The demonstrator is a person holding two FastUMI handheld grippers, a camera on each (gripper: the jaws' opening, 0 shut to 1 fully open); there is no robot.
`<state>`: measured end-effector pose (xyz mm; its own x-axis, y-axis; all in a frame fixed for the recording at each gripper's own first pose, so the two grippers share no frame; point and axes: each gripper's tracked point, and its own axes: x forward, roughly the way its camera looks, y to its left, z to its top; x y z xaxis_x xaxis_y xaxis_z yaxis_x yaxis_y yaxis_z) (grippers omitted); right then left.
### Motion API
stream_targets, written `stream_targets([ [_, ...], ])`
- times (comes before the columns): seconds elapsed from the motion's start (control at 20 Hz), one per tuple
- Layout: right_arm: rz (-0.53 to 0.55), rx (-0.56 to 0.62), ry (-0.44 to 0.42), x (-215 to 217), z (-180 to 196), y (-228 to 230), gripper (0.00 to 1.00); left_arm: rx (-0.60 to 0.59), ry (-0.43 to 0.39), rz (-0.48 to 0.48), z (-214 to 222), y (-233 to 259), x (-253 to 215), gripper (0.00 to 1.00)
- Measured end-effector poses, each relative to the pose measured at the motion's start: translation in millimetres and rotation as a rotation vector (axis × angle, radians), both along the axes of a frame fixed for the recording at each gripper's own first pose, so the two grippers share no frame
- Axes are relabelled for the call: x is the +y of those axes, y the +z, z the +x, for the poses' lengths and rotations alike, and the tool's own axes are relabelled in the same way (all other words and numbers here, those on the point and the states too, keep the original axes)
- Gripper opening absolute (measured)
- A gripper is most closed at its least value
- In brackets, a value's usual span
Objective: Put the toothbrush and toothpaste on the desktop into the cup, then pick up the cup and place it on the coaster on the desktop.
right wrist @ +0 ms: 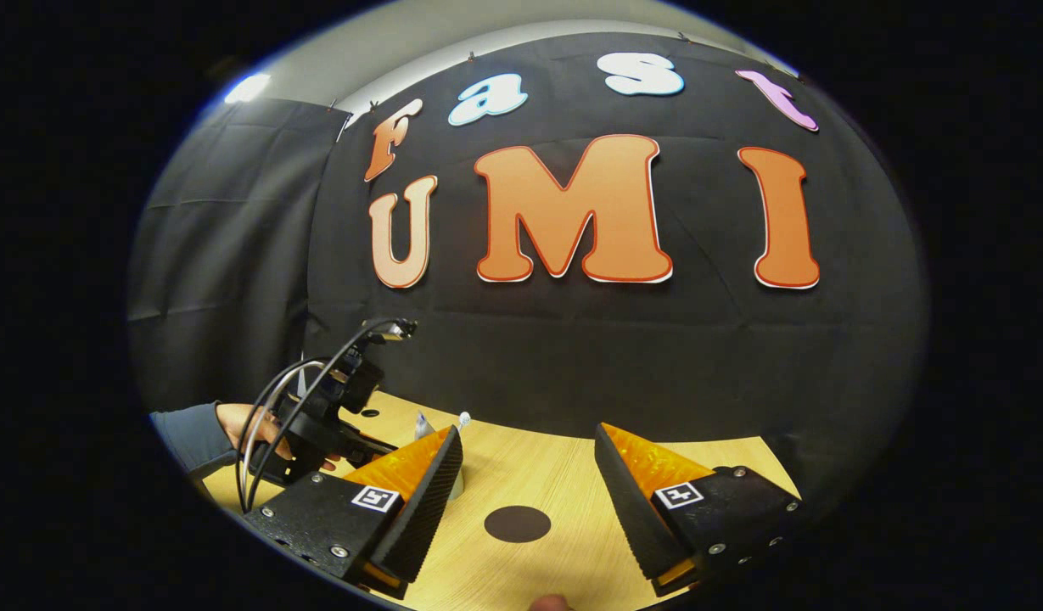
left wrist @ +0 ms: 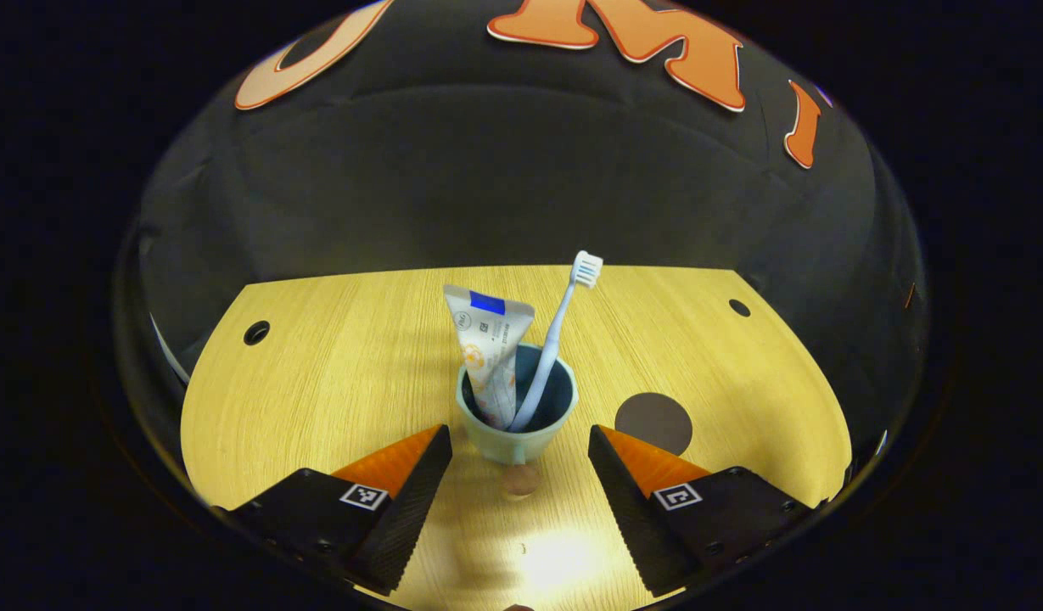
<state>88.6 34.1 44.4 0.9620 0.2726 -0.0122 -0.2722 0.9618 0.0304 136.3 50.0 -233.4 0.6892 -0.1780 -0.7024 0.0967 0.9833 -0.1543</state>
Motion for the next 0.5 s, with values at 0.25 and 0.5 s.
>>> stream_targets([
  [0.25,-0.006,-0.022,0.003,0.6,-12.1,-3.3,0.94,0.075,-0.001,0.016,2.8,-18.8,-5.1,0.94],
  [0.5,0.000,-0.044,0.031,4.5,-22.3,3.7,0.94,0.120,-0.003,0.053,-0.9,-26.5,0.4,0.62],
])
